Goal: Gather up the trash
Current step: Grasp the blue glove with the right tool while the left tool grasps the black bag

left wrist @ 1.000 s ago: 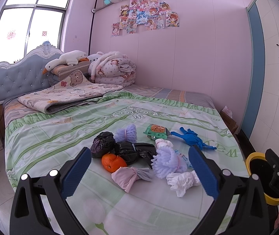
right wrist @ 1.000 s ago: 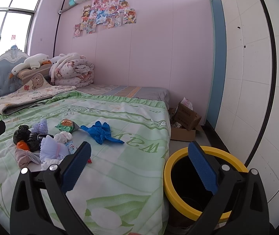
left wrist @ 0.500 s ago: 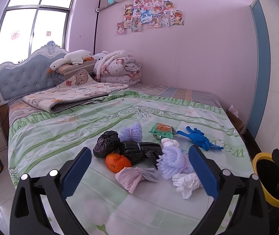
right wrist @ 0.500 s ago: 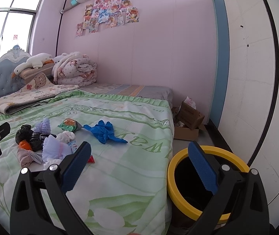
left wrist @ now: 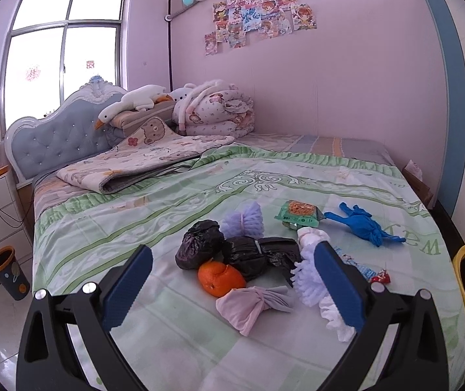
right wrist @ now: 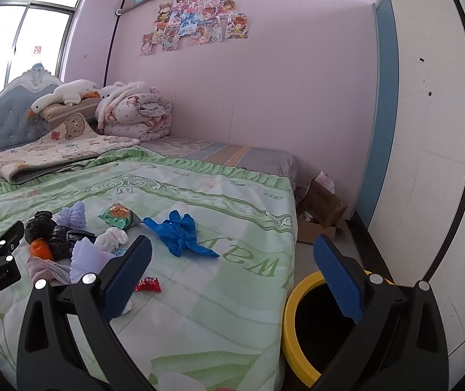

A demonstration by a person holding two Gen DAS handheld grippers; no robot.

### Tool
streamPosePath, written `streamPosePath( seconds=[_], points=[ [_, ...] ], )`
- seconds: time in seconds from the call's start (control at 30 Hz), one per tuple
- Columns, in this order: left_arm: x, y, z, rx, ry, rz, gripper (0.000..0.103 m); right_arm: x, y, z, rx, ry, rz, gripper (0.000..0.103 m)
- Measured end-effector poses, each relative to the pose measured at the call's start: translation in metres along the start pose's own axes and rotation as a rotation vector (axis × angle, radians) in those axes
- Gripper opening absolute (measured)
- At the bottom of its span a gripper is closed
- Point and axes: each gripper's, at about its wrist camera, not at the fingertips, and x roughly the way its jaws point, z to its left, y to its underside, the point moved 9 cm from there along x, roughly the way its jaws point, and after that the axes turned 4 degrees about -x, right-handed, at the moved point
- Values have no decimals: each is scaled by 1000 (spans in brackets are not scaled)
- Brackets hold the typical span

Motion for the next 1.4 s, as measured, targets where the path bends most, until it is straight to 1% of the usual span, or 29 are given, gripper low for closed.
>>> streamPosePath(
  seconds=[0.1, 0.2, 0.3, 0.4, 0.47, 0.5, 0.57, 0.63, 0.73, 0.83, 0.97, 1.13, 1.2, 1.27, 1.33, 1.4],
  points=[
    [10, -4, 4, 11, -20, 19, 96, 20, -7, 3, -32, -14, 20, 95],
    [22, -8, 8, 10, -16, 53, 96, 43, -12, 4, -47, -11, 57, 95],
    [34, -12, 14, 15, -27, 77, 96, 67, -17, 6, -72, -21, 91, 95],
    [46, -14, 19, 8, -15, 117, 96, 95, -18, 17, -104, -77, 158, 95],
    [58, -12, 23, -8, 16, 171, 96, 111, -19, 25, -119, -110, 192, 95],
    [64, -12, 26, -10, 20, 188, 96, 120, -19, 28, -122, -126, 212, 95],
    [75, -12, 34, 4, 15, 211, 96, 134, -20, 35, -124, -156, 230, 95],
    [88, -11, 43, 13, 5, 239, 96, 148, -21, 40, -146, -152, 244, 95],
    [107, -7, 56, -11, 10, 295, 96, 173, -15, 52, -137, -197, 297, 95],
    [125, -1, 65, -33, 19, 342, 96, 197, -7, 64, -144, -210, 330, 95],
    [141, 4, 62, -12, 24, 364, 96, 228, 4, 82, -160, -227, 366, 95],
    [167, 12, 59, 3, 14, 405, 96, 255, 11, 99, -155, -262, 385, 95],
    [177, 18, 58, -9, 34, 430, 96, 264, 14, 101, -164, -245, 392, 95],
    [184, 24, 57, -26, 45, 449, 96, 272, 19, 102, -151, -249, 414, 95],
    [188, 30, 54, -43, 70, 462, 96, 278, 25, 103, -127, -264, 440, 95],
    [190, 34, 52, -47, 92, 469, 92, 283, 30, 102, -116, -258, 455, 95]
  ],
)
